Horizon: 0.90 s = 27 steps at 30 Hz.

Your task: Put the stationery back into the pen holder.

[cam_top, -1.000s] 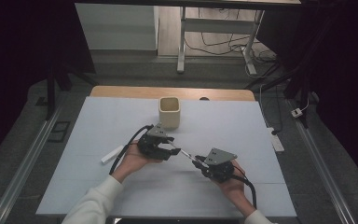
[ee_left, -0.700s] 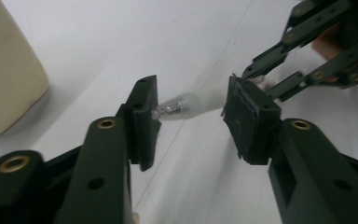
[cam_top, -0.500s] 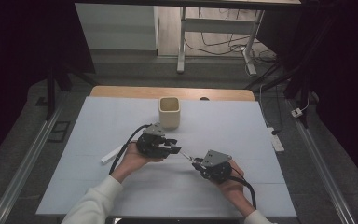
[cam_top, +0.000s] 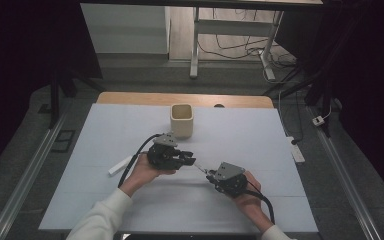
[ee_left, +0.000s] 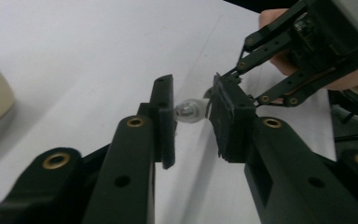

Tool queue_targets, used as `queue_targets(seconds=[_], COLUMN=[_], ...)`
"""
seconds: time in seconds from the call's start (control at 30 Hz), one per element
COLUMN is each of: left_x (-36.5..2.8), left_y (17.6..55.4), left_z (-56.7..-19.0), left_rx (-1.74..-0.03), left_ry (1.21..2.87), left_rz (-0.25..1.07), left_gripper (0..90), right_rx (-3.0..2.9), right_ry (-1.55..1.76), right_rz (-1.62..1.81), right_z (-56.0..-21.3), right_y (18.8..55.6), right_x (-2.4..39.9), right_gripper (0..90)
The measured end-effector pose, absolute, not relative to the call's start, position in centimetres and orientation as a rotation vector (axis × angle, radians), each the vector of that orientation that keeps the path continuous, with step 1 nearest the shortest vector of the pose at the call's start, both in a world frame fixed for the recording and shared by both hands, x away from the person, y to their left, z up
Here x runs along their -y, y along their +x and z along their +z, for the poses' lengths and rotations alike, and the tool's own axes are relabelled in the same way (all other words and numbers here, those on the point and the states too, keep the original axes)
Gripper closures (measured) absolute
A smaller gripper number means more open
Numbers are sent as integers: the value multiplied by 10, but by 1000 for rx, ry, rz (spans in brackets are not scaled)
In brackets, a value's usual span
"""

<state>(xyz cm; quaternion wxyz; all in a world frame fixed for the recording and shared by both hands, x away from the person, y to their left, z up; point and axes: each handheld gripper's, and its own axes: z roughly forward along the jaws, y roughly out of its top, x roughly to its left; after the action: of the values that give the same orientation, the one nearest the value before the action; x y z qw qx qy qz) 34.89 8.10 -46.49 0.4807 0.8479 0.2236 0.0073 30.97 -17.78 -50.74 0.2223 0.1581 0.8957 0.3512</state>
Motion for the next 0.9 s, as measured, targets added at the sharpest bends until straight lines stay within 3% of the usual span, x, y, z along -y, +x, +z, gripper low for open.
queue_targets(seconds=[0.47, 0.9], left_x=[-75, -75], left_y=[341, 338], left_z=[-459, -455], left_rx=[-465, -456], left_ry=[2079, 2080], left_rz=[5, 32], left_gripper=[783, 792], right_rx=[-2458, -2428], right_ry=[459, 534], right_rz=[989, 1068], right_z=[-509, -508], right_y=[313, 317], right_x=[182, 189], right_gripper=[712, 599])
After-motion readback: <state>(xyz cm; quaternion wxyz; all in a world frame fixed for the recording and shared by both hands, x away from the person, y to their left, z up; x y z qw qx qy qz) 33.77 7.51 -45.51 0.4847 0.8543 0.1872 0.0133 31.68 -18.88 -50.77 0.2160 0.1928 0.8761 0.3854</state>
